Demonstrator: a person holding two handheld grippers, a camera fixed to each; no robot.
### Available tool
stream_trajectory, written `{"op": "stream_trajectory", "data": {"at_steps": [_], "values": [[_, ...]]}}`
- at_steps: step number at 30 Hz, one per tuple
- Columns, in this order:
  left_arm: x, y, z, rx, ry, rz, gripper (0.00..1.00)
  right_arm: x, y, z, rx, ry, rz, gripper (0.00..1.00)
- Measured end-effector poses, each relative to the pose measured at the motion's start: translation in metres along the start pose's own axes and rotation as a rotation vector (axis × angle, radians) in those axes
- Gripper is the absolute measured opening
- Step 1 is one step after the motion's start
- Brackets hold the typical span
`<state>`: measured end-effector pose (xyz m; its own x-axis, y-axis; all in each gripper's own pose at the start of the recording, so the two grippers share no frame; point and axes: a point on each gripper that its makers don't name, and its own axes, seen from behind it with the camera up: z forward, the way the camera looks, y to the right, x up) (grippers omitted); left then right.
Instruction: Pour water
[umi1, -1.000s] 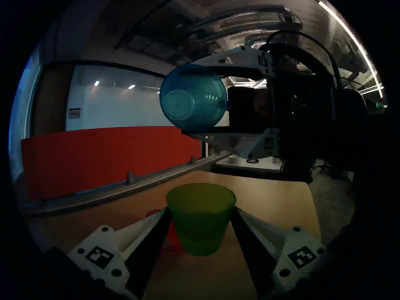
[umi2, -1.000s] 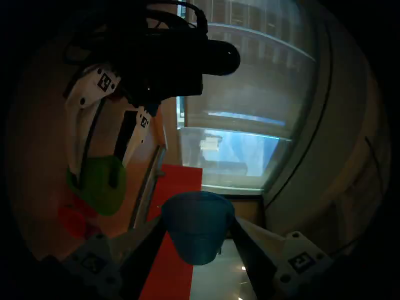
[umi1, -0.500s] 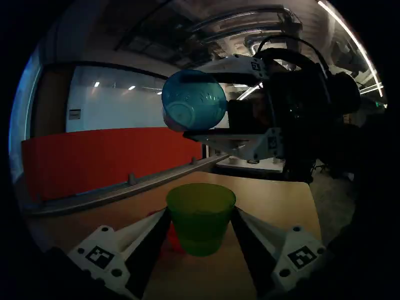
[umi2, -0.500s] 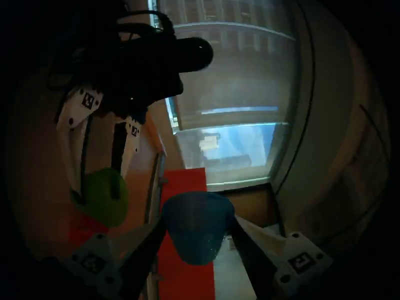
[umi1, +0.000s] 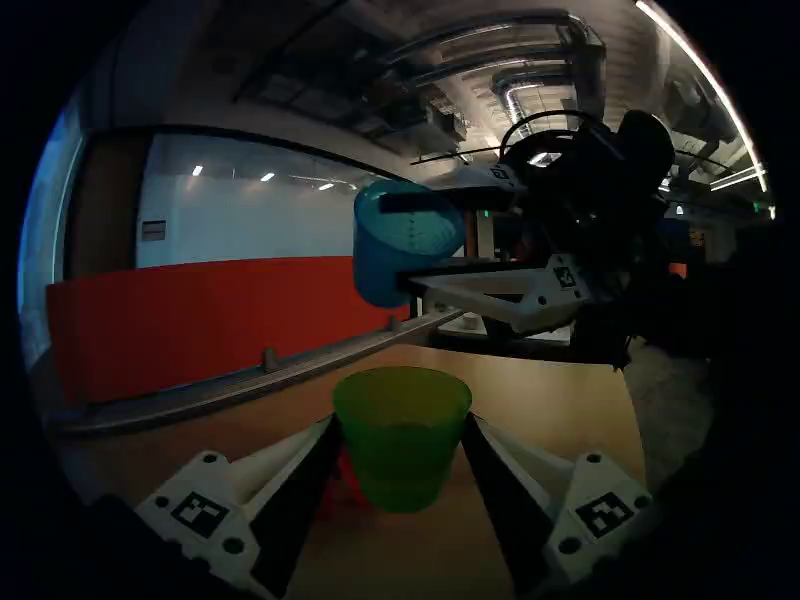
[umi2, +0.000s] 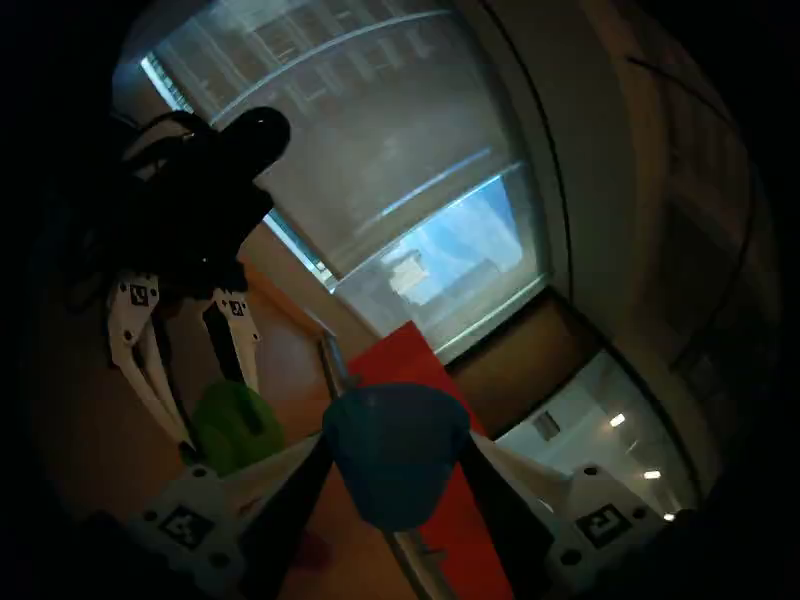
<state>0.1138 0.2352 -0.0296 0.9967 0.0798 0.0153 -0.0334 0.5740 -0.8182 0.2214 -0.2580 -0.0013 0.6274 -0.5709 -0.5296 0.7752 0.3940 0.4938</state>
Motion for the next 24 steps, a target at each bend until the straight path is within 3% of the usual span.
{"op": "stream_trajectory", "data": {"at_steps": [17,24], "values": [[0.002,-0.012,-0.006,0.028,-0.016,0.003,0.83,-0.033,-0.006,-0.018,0.048,-0.032,0.492,0.89],[-0.003,-0.017,-0.008,0.036,-0.038,0.012,0.84,-0.048,-0.013,-0.023,0.072,-0.065,0.613,0.89]]}}
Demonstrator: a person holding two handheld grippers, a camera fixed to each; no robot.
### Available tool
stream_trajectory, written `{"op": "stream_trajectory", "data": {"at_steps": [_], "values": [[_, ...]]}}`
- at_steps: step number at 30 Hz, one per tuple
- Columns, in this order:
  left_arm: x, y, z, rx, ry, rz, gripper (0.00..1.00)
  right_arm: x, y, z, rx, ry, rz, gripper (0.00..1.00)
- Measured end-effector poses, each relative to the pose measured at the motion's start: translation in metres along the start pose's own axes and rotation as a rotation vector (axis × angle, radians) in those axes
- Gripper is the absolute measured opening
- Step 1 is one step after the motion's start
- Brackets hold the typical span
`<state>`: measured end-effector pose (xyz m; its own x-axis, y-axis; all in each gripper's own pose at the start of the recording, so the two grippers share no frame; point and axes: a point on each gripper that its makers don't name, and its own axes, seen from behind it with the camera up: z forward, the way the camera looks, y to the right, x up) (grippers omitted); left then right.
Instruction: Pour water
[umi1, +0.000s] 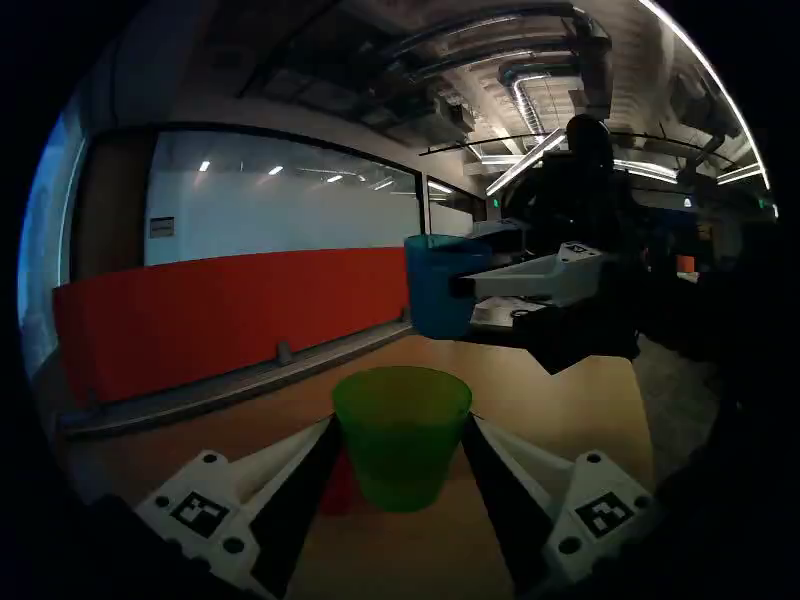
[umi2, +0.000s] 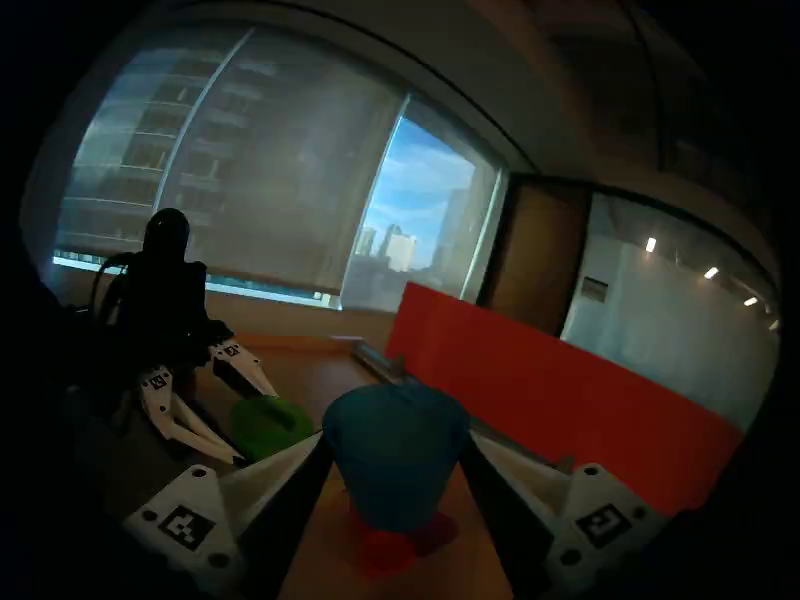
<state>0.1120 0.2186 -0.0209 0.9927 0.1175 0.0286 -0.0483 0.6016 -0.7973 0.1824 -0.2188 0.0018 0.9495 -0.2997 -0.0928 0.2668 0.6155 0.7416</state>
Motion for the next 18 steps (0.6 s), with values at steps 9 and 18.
{"op": "stream_trajectory", "data": {"at_steps": [9,18], "values": [[-0.010,-0.002,-0.003,-0.004,-0.044,0.014,0.84,-0.029,-0.007,-0.003,0.040,-0.056,0.077,0.89],[-0.033,-0.004,-0.001,-0.013,-0.117,0.030,0.84,-0.066,-0.015,-0.002,0.070,-0.129,0.125,0.90]]}}
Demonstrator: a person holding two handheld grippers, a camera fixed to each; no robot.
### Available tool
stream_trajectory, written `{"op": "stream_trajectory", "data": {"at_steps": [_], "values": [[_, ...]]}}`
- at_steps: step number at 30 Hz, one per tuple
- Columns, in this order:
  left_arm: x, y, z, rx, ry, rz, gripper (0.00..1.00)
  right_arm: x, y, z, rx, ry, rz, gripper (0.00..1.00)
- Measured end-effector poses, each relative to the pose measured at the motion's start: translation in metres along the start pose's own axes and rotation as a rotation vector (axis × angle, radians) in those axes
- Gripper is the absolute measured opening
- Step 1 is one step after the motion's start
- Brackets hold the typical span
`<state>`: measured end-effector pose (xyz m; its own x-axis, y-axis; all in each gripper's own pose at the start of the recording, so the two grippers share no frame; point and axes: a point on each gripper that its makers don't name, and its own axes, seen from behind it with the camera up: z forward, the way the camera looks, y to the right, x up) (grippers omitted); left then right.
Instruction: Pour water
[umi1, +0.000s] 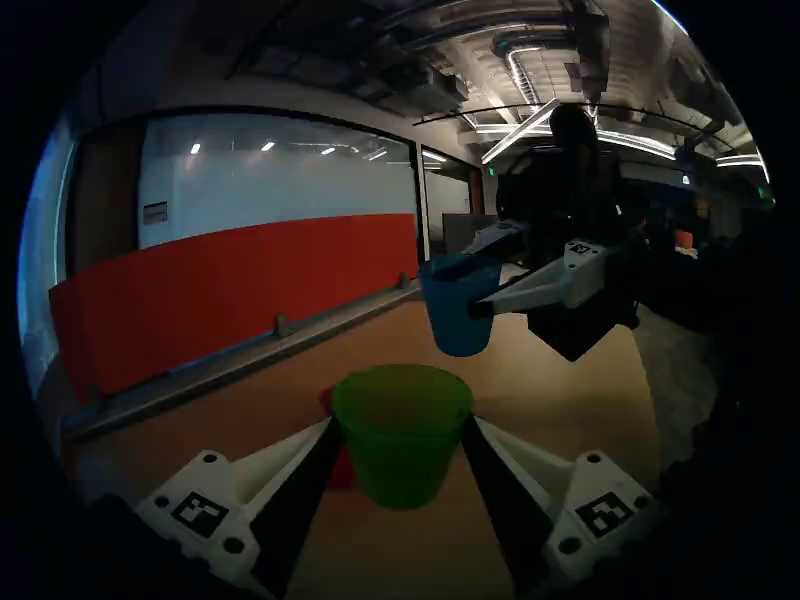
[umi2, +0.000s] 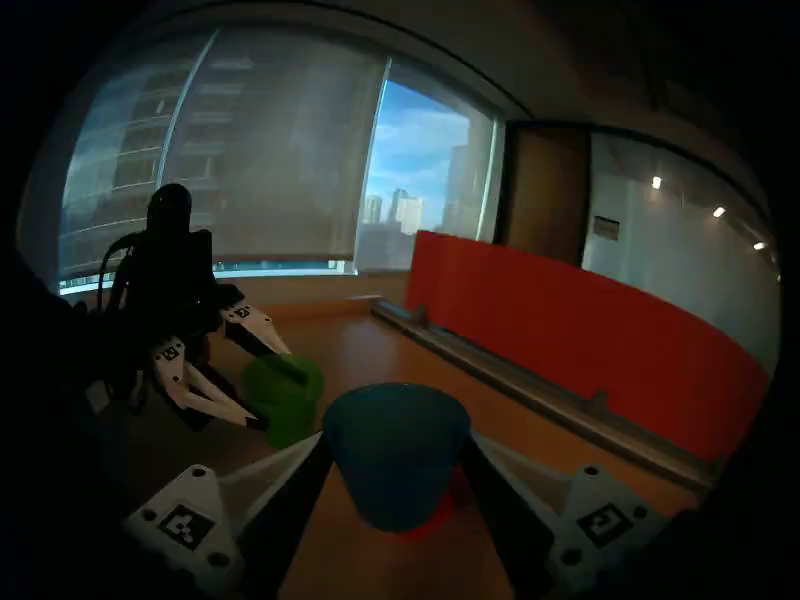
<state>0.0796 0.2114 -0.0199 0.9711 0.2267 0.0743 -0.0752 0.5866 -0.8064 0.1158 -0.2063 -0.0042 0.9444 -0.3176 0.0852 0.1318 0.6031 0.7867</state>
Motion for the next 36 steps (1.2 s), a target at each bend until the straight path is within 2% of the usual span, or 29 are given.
{"op": "stream_trajectory", "data": {"at_steps": [17,26,36], "values": [[-0.048,0.005,0.014,-0.044,-0.148,0.024,0.83,-0.060,-0.011,0.016,0.070,-0.116,0.038,0.91],[-0.069,0.010,0.021,-0.073,-0.210,0.020,0.84,-0.094,-0.019,0.023,0.109,-0.200,0.041,0.91],[-0.093,0.012,0.024,-0.099,-0.279,0.033,0.83,-0.118,-0.027,0.031,0.141,-0.258,0.041,0.91]]}}
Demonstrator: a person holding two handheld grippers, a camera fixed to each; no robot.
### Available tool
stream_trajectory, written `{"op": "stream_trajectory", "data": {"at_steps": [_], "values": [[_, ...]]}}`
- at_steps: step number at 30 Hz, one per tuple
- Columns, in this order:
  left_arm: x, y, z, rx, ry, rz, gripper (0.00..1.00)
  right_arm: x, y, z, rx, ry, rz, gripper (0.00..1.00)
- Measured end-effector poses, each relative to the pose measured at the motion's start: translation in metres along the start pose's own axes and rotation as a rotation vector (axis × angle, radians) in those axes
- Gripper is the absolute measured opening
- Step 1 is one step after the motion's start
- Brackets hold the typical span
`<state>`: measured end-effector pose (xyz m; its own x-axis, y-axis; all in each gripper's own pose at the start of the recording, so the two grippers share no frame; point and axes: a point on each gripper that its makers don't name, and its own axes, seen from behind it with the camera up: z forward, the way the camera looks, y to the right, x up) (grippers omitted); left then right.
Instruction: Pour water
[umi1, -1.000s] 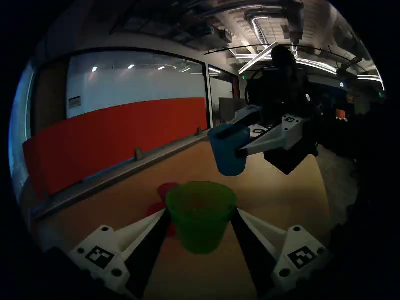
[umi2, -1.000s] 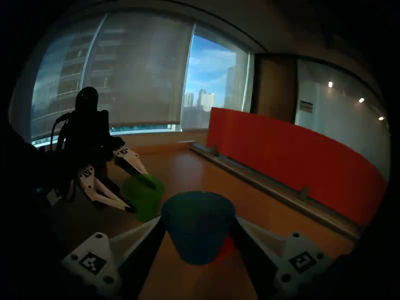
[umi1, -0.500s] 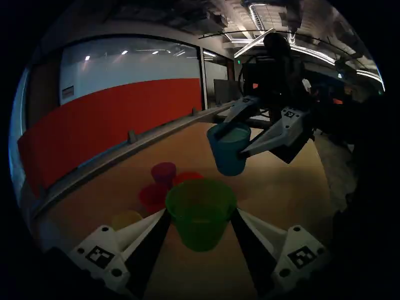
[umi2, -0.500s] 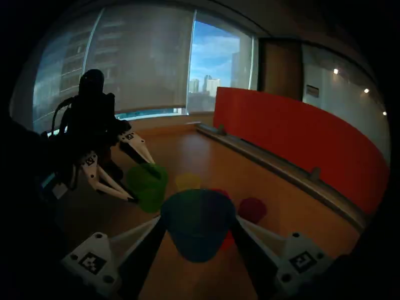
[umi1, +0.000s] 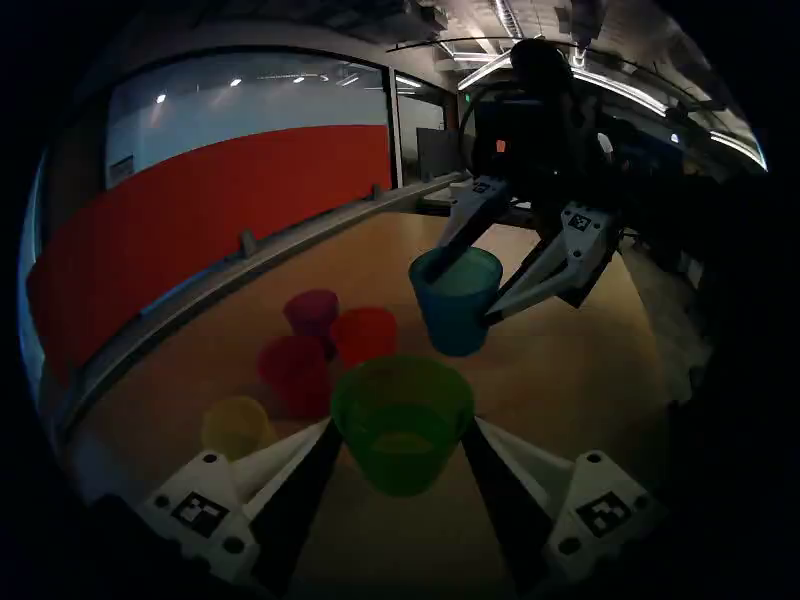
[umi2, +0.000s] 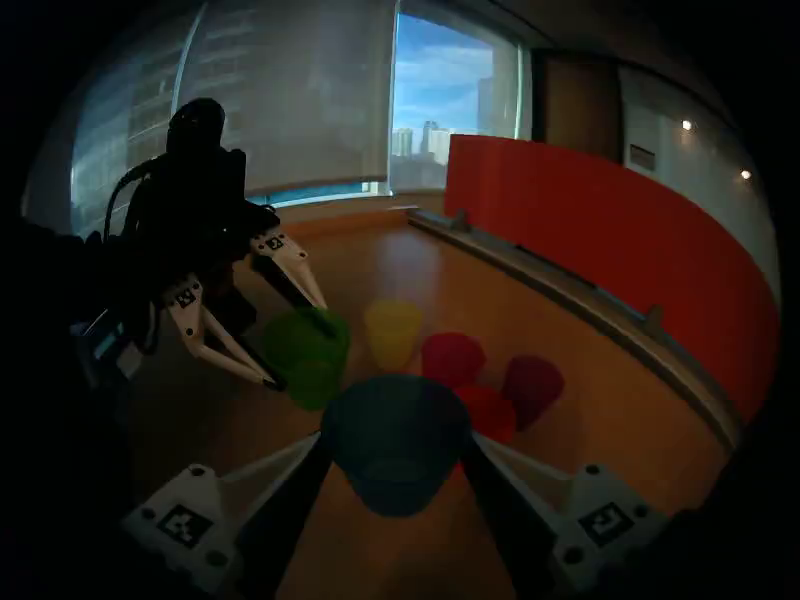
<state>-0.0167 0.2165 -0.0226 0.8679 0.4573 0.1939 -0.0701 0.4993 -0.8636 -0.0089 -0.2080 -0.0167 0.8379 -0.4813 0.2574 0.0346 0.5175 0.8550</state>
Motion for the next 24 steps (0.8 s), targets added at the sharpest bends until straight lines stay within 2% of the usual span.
{"op": "stream_trajectory", "data": {"at_steps": [14,24], "values": [[-0.022,-0.001,0.012,-0.032,-0.082,0.011,0.83,-0.029,-0.009,0.019,0.039,-0.085,-0.007,0.92],[-0.038,0.000,0.022,-0.052,-0.129,0.011,0.84,-0.043,-0.011,0.030,0.050,-0.113,-0.004,0.92]]}}
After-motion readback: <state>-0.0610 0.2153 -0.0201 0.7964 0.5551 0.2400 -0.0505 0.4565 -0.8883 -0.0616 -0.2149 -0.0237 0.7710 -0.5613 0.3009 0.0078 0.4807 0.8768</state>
